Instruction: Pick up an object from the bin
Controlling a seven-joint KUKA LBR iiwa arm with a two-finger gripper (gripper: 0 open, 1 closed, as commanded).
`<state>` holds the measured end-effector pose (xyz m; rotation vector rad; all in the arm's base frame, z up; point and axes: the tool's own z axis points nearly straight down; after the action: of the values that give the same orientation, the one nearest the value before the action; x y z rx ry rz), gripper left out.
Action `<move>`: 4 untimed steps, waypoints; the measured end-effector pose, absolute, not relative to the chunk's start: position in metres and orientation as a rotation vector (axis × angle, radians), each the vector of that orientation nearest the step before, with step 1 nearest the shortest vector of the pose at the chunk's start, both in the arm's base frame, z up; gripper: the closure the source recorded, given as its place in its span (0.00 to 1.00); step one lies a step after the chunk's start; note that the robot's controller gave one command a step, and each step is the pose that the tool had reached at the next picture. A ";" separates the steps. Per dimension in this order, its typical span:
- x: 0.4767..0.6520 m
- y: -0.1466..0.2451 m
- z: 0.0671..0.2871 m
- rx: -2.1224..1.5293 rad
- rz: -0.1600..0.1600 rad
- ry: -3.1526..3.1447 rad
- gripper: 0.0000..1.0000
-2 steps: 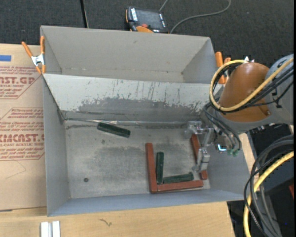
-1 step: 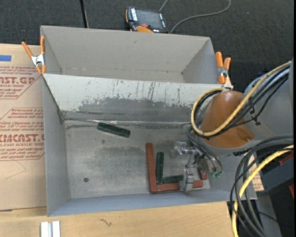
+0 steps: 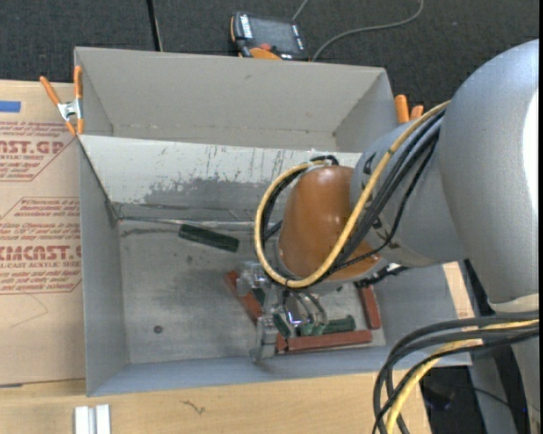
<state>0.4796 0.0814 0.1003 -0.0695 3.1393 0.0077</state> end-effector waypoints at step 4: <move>0.487 0.057 0.070 -1.525 0.000 2.748 1.00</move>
Offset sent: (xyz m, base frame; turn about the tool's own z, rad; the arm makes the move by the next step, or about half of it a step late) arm 0.0346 -0.0462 0.0079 -0.5358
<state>0.4865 0.0566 0.0697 -1.5247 2.7479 0.0004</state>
